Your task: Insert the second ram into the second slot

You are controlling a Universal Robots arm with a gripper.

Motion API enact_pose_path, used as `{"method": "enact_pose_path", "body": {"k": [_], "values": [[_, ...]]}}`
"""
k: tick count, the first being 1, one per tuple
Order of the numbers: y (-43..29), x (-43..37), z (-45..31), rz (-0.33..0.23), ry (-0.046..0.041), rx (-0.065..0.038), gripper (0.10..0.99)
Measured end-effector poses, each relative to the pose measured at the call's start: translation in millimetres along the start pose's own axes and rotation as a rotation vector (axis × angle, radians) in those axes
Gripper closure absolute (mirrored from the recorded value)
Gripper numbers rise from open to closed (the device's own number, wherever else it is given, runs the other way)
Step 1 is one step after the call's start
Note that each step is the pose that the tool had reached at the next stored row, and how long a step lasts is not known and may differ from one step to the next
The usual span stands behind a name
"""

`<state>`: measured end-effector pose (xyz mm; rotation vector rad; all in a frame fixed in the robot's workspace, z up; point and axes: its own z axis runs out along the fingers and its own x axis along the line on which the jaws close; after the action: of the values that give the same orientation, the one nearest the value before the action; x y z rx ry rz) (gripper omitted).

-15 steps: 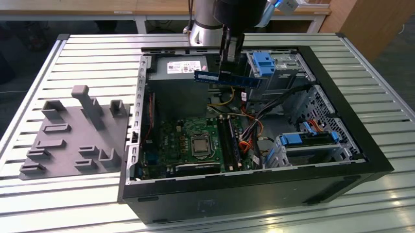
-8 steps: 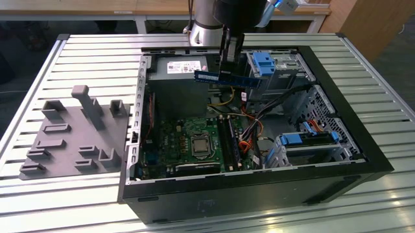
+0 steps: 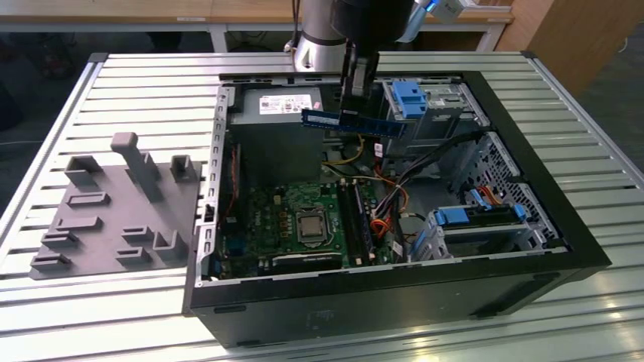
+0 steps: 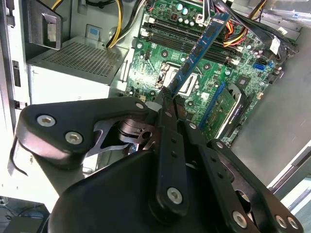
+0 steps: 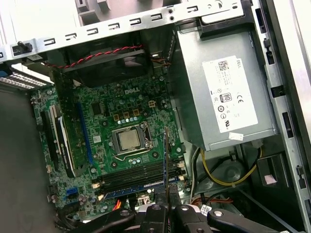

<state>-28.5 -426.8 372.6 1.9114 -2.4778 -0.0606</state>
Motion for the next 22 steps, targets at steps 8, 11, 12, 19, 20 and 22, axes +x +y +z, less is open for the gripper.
{"method": "enact_pose_path", "body": {"k": [8, 11, 12, 19, 20, 22], "values": [[0.0, 0.0, 0.1, 0.007, -0.0004, 0.000, 0.953], [0.0, 0.0, 0.1, 0.010, -0.0004, 0.000, 0.953], [0.0, 0.0, 0.1, 0.011, -0.0005, 0.000, 0.953], [0.0, 0.0, 0.2, 0.018, -0.0007, 0.000, 0.953], [0.0, 0.0, 0.2, 0.019, -0.0008, 0.000, 0.953], [0.0, 0.0, 0.2, 0.021, -0.0009, 0.000, 0.953]]}}
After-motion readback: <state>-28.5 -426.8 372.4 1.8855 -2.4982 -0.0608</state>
